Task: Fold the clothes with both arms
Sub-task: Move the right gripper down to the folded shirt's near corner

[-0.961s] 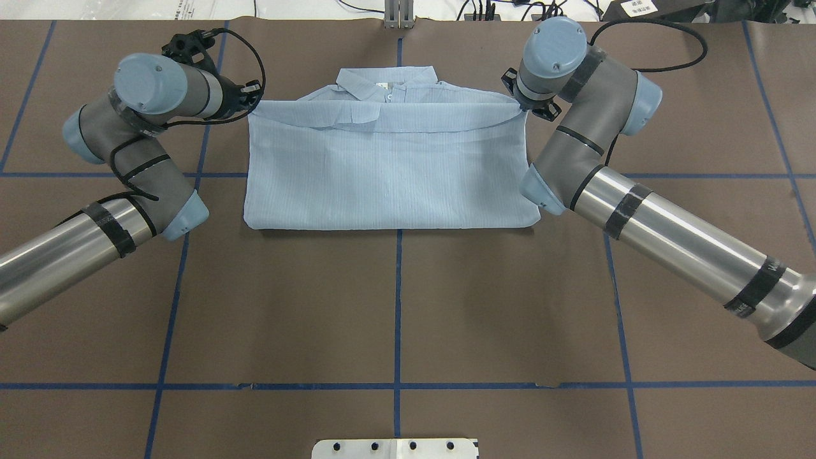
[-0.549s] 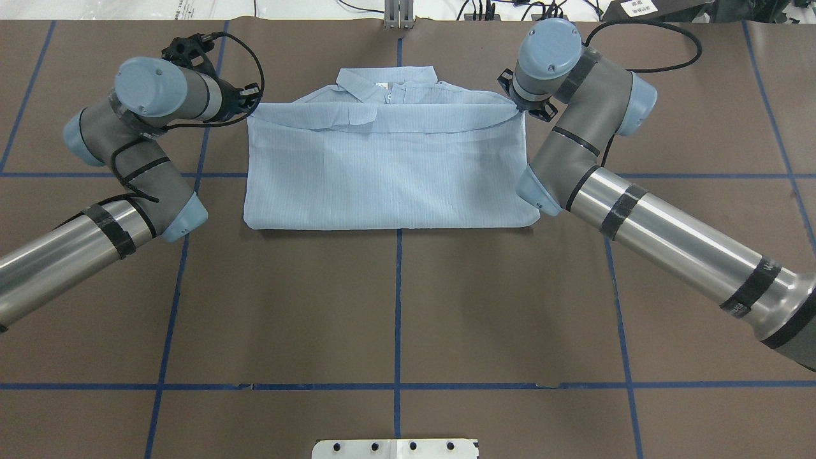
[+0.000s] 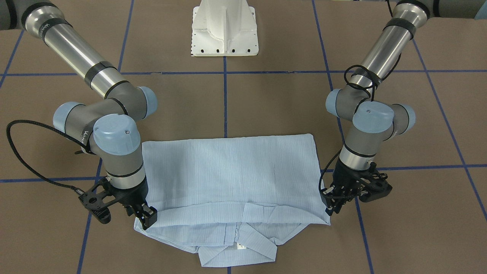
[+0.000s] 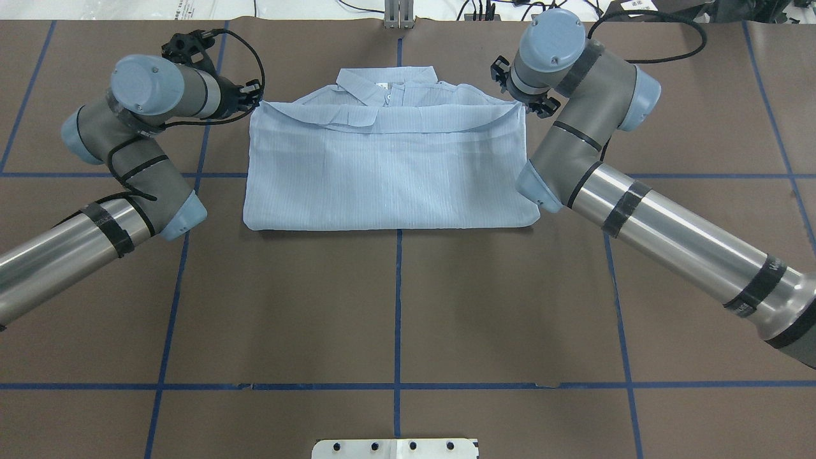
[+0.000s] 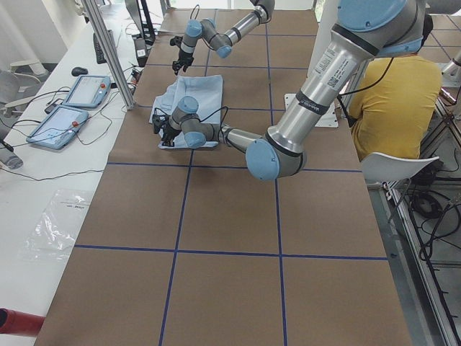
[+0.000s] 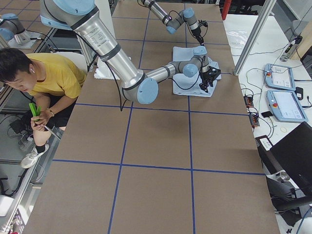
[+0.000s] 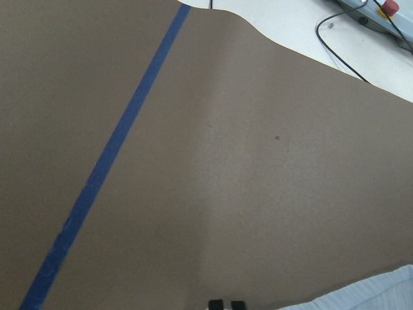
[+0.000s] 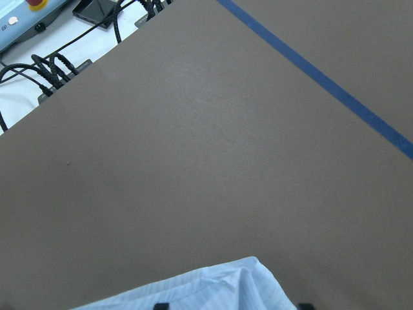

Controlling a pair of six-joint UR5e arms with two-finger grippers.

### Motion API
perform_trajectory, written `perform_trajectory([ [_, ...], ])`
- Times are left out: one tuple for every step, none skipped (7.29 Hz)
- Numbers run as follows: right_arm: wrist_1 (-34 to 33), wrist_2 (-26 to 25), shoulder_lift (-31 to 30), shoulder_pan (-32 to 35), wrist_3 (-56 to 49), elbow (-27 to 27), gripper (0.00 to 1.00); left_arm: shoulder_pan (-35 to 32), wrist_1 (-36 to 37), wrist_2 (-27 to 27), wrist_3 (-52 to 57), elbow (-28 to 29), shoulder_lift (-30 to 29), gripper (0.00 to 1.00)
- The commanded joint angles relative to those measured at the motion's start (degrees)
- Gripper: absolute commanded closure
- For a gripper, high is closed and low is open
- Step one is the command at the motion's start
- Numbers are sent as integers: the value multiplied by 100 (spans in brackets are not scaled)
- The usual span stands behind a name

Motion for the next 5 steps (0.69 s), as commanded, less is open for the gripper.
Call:
perform_trajectory([
  [4, 169, -1064, -180, 108, 1436, 0, -41, -34, -34, 25, -227, 71, 23],
  [21, 178, -1514, -434, 431, 1905, 0, -41, -25, -34, 17, -272, 81, 22],
  [22, 143, -1796, -689, 860, 2284, 0, -41, -34, -34, 25, -272, 98, 22],
  [91, 100, -2165, -936, 1178, 2549, 0, -41, -43, -25, 25, -281, 168, 22],
  [362, 47, -2377, -1077, 1259, 2691, 0, -41, -34, -25, 25, -281, 169, 22],
])
